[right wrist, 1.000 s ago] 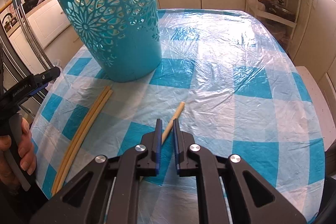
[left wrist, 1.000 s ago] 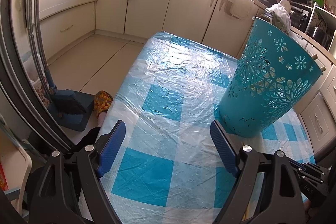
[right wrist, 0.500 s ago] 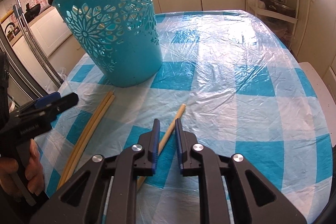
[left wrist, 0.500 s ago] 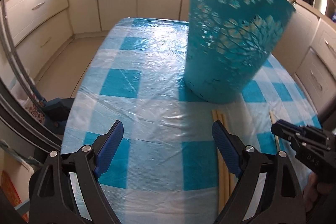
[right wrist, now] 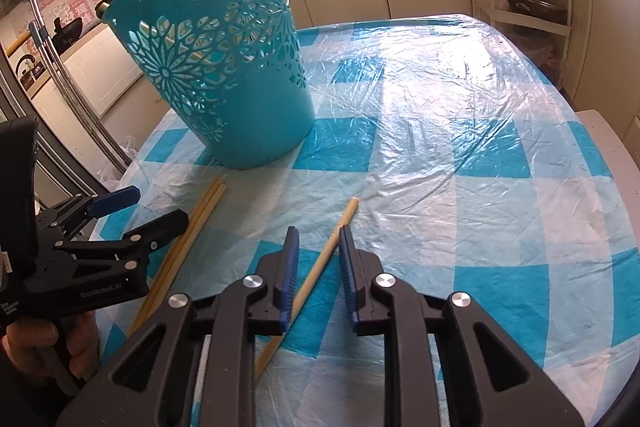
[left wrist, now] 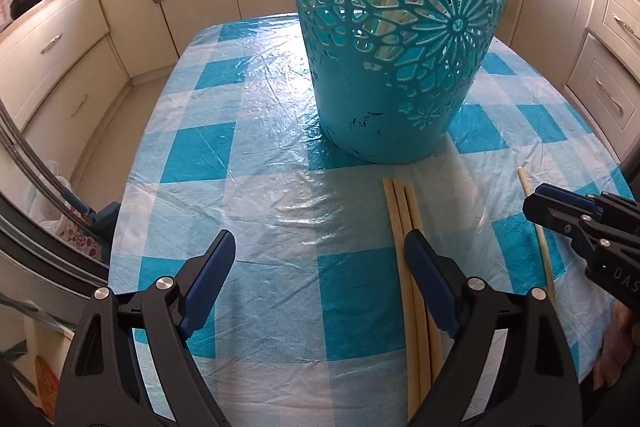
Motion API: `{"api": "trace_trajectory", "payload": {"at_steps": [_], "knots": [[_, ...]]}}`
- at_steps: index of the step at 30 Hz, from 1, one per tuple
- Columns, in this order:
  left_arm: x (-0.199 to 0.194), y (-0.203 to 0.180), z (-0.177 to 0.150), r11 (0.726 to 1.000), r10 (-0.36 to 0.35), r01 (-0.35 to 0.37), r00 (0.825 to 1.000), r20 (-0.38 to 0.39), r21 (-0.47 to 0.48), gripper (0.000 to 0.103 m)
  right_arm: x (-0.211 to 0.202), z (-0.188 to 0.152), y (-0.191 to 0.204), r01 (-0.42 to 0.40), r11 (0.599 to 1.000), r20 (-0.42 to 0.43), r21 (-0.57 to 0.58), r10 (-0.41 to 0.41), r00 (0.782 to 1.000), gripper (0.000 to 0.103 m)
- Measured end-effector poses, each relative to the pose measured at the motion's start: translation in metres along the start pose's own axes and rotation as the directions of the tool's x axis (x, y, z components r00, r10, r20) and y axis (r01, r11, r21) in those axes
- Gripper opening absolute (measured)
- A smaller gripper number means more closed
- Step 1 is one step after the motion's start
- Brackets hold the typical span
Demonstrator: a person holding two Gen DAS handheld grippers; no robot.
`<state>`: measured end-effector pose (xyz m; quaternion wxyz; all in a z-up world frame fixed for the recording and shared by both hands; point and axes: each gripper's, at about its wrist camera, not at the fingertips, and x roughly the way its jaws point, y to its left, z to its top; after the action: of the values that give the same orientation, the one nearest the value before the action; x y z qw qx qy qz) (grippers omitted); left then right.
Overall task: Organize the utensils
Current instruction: 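Lower the left tool onto the sticks and grasp one stick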
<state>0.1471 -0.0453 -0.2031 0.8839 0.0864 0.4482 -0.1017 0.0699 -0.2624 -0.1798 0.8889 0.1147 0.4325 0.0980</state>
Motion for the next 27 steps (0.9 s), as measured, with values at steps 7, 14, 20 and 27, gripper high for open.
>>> {"api": "trace_trajectory", "payload": {"at_steps": [7, 14, 20, 27], "knots": [[0.005, 0.001, 0.001, 1.0, 0.011, -0.011, 1.0, -0.027, -0.008, 0.083, 0.0, 0.0, 0.001, -0.001, 1.0, 0.001, 0.001, 0.001, 1.0, 0.022], [0.002, -0.004, 0.0, 1.0, 0.029, -0.029, 1.0, 0.001, 0.007, 0.061, 0.0, -0.001, 0.001, 0.001, 1.0, 0.001, -0.002, -0.001, 1.0, 0.022], [0.001, 0.018, 0.0, 0.994, 0.023, -0.023, 1.0, 0.001, -0.111, 0.036, 0.0, -0.001, 0.006, 0.014, 1.0, -0.001, -0.02, -0.014, 1.0, 0.024], [0.001, 0.019, -0.001, 0.995, 0.001, -0.001, 1.0, 0.0, -0.103, 0.031, 0.006, 0.003, 0.023, 0.063, 0.989, -0.027, -0.136, -0.067, 0.997, 0.021]]}}
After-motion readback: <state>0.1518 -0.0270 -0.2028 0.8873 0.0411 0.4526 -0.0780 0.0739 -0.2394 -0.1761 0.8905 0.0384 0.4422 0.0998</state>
